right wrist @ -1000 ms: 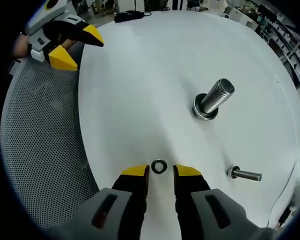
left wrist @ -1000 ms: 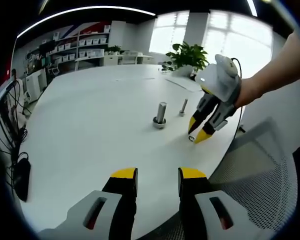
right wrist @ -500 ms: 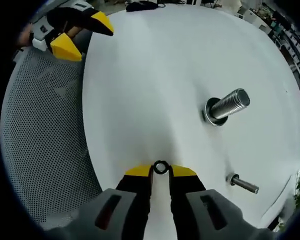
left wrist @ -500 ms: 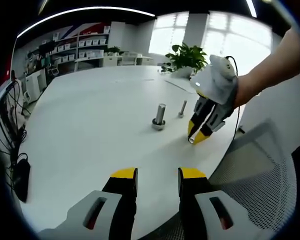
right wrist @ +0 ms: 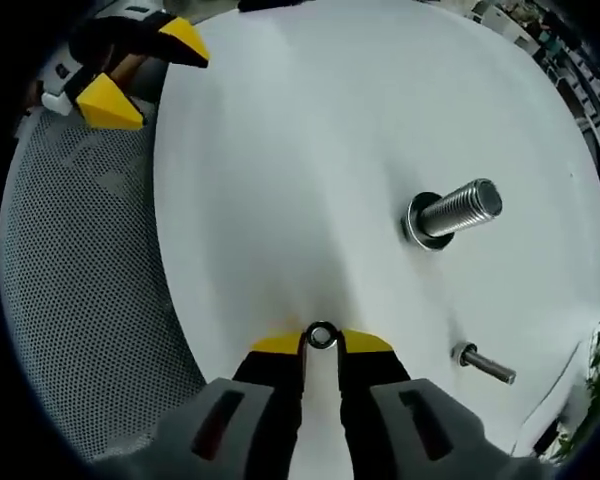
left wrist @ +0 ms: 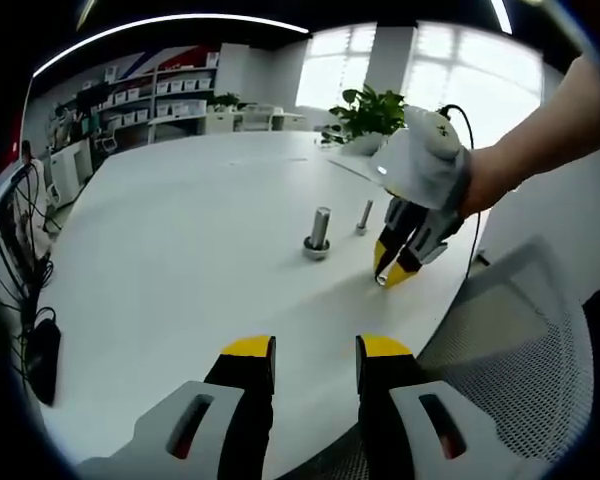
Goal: Place the washer onto the threaded stud by aligning its center hole with the stud, sliding it down to the base, and recovering from edge contact or off-axis alignment until the washer reaches the visible bottom stop.
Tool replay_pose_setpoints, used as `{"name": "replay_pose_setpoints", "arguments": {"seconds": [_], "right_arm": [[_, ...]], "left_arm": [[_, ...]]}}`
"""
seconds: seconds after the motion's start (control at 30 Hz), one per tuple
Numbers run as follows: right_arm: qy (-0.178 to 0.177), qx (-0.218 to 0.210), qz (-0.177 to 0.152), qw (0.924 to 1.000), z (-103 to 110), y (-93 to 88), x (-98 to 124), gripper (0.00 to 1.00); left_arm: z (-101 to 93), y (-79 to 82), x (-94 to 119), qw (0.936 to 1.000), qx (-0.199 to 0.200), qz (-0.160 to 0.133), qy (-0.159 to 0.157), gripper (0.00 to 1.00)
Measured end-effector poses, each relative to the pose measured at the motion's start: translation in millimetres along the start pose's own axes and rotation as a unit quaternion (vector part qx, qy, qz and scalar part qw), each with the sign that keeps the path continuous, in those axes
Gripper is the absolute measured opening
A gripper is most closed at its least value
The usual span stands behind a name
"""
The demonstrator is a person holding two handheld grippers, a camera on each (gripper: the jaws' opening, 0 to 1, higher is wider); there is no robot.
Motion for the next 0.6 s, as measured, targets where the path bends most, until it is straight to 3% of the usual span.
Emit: {"name": "replay_pose_setpoints", "arguments": {"seconds": [0.33, 0.6], "right_arm": [[0.015, -0.033, -0.037, 0.9986, -3.0, -1.2, 1.8, 0.13], [0.009, -0.080, -0.062, 0.9948, -24.7, 1.4, 13.9, 0.13]], "left_arm": [[-1.4, -1.7, -1.1, 1.0000, -0.001, 0.008, -0.005, 0.30], [-1.1, -1.8, -0.7, 1.0000, 0.002, 0.007, -0.004, 0.30]]}}
Point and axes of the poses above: the point that each gripper's makers call its tool centre point, and the gripper's own axes: x roughly backward along the fingers, z roughly to its left, y roughly out of its top, the point moved 4 cm from there along x, roughly backward along the fingers, and after that the axes turned 13 degrees about -x, right-handed, at the moved point
